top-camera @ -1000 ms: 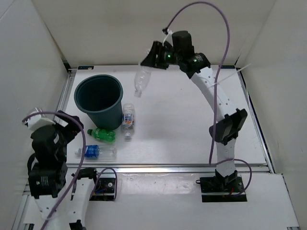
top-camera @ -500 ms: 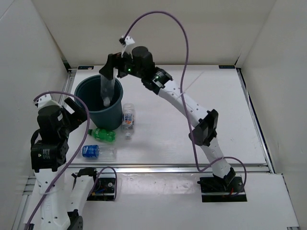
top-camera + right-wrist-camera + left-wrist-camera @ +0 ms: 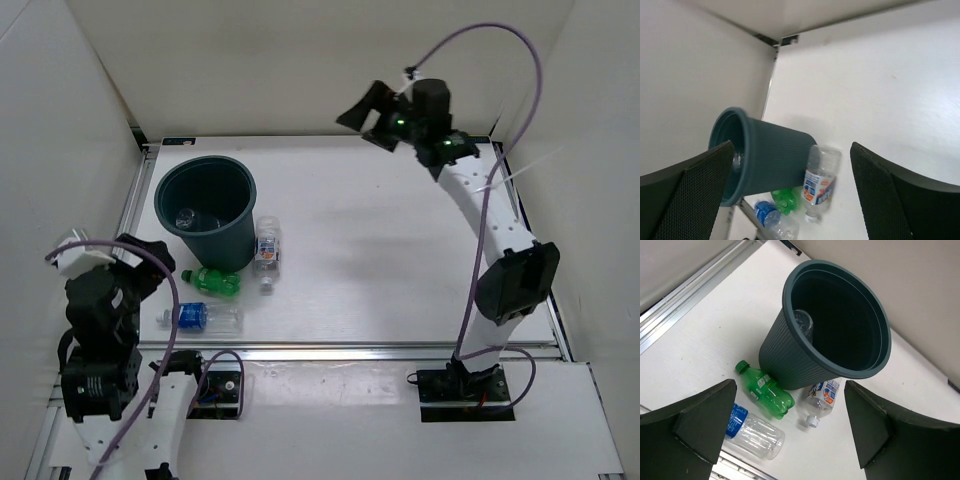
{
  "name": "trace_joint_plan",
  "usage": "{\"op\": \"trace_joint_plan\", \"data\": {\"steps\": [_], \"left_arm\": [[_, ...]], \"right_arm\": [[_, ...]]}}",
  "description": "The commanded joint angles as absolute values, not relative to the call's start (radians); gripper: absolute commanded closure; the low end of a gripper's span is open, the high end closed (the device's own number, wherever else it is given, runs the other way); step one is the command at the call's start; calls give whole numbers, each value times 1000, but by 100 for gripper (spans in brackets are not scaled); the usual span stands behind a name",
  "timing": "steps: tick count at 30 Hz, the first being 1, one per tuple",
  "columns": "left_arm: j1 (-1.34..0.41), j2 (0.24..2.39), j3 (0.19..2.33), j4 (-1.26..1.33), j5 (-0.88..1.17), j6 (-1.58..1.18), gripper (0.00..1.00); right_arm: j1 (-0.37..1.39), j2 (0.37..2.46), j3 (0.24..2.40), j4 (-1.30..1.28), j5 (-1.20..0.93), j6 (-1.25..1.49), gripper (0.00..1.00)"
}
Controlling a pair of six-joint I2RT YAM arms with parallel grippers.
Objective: Put the plastic bottles in the bin
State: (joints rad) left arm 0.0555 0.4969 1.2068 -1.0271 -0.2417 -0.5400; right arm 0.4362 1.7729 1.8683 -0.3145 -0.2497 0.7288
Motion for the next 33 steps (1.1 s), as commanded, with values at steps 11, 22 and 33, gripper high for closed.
{"op": "trace_joint_plan", "data": {"steps": [11, 22, 33], "left_arm": [[51, 451, 1157, -1143, -255, -643, 0], [51, 469, 1115, -1153, -265, -678, 0], [51, 522, 1164, -1220, -247, -647, 0]], "right_arm": [[524, 2216, 1755, -268, -799, 805, 0], [603, 2448, 1937, -279, -857, 841, 0], [652, 2637, 2083, -259, -847, 974, 0]]}}
